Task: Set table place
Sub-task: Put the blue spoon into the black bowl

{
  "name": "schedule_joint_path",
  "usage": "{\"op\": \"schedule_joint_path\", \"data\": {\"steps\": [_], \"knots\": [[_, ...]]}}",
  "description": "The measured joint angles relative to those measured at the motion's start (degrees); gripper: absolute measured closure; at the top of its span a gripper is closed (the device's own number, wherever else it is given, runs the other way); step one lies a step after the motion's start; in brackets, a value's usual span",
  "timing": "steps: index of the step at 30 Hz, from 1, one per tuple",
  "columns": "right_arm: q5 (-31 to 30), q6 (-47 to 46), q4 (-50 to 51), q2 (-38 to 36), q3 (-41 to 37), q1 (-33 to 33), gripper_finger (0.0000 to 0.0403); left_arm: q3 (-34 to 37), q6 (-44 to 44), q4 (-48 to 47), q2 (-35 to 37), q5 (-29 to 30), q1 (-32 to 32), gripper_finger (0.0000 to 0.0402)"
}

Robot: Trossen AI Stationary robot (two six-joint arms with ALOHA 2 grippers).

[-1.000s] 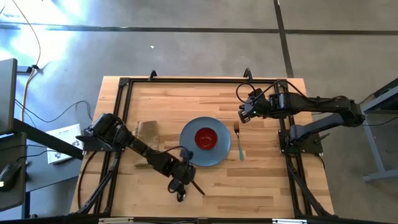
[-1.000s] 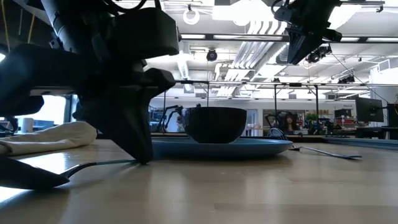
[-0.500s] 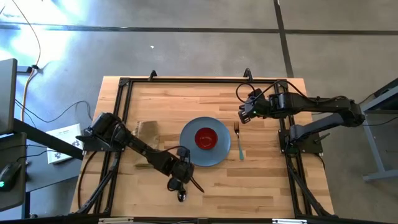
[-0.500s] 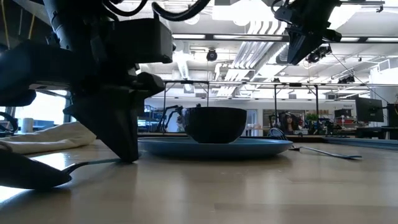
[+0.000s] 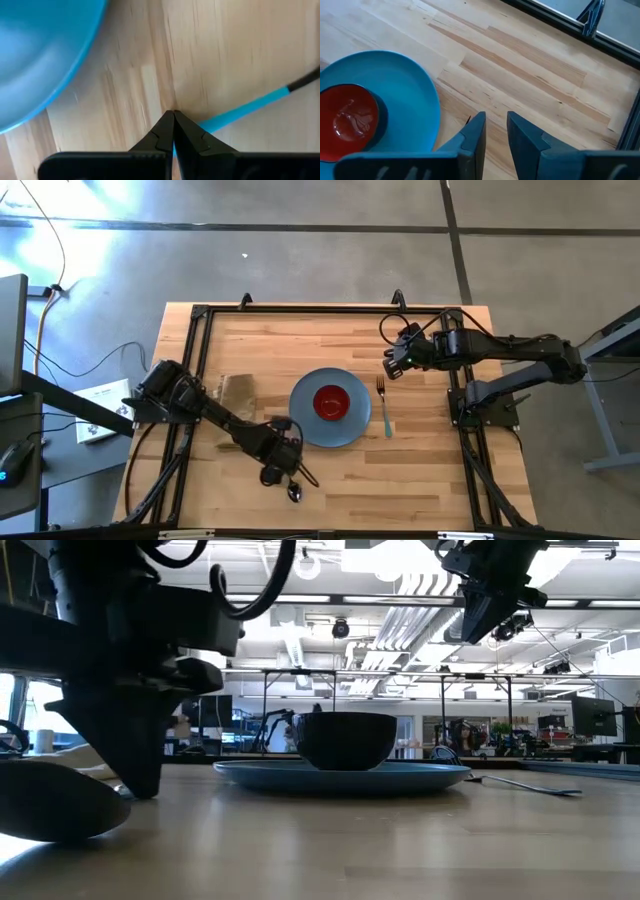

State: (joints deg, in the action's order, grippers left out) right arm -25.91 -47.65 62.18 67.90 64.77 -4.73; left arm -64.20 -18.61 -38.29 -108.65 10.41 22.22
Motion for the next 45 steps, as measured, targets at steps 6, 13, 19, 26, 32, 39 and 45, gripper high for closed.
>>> {"op": "schedule_joint_path", "data": {"steps": [6,13,19,26,32,39,45], "knots": [[0.0,0.1,0.0,0.0,0.0,0.0,0.0334,-0.4,0.3,-2.8,0.1,-0.4,1.5,0.0402],[0.5,0.1,-0.2,0.0,0.0,0.0,0.0334,-2.5,4.5,-8.7,0.1,-5.4,3.8,0.0402],[0.7,0.1,-0.5,0.0,0.0,0.0,0.0334,-2.6,4.8,-8.9,0.1,-7.9,5.5,0.0402],[1.0,0.0,-0.8,0.0,0.0,0.0,0.0334,-5.3,7.2,-9.8,0.1,-5.0,6.4,0.0402],[2.5,-0.4,-0.9,0.0,0.0,0.0,0.0334,-10.7,19.7,-15.0,0.2,-2.0,7.8,0.0399],[2.5,-0.4,-0.8,0.0,0.0,0.0,0.0334,-12.0,30.4,-13.8,0.3,-2.6,9.0,0.0356],[2.5,-0.6,-0.8,0.0,0.0,0.0,0.0334,-10.7,31.9,-11.5,0.3,-2.0,9.1,0.0283]]}}
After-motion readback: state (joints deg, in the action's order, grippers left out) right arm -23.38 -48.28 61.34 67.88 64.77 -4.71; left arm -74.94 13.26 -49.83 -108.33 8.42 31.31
